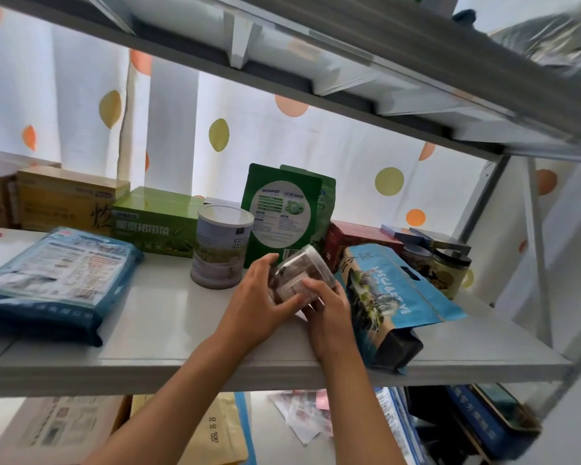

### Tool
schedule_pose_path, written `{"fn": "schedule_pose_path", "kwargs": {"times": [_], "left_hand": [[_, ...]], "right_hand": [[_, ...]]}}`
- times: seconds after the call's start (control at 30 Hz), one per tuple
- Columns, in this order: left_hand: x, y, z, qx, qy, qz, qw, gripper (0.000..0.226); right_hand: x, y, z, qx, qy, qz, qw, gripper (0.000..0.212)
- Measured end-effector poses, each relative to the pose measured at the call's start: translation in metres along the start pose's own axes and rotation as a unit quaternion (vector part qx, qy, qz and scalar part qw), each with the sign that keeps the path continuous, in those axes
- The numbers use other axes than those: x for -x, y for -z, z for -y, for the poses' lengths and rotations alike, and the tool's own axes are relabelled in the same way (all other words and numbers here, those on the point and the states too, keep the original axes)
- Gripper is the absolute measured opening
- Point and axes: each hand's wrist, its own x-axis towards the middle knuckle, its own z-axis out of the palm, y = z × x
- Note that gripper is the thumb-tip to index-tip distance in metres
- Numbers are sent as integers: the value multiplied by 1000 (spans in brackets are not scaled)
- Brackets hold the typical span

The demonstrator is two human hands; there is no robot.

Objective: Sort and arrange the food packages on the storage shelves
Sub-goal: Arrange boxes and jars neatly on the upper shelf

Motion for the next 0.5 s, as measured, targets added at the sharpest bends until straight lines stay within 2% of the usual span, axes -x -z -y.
{"fn": "schedule_pose_path", "kwargs": {"times": [0.1, 0.2, 0.3, 0.4, 0.5], "left_hand": [[-2, -1, 3, 15, 40, 42, 998, 94], [-2, -2, 4, 13, 35, 65, 997, 98], [-2, -2, 5, 32, 34, 54, 997, 95], [-2, -2, 8, -11, 3, 11, 1000, 83], [-3, 0, 10, -20, 11, -12, 1000, 78]], "right_hand": [[2, -1, 1, -9, 24, 16, 1000, 61], [2, -1, 2, -21, 18, 2, 1000, 78], [8, -2, 5, 2, 14, 4, 1000, 69], [13, -5, 6, 43, 19, 2, 999, 64], [15, -8, 7, 72, 39, -2, 997, 59]]}}
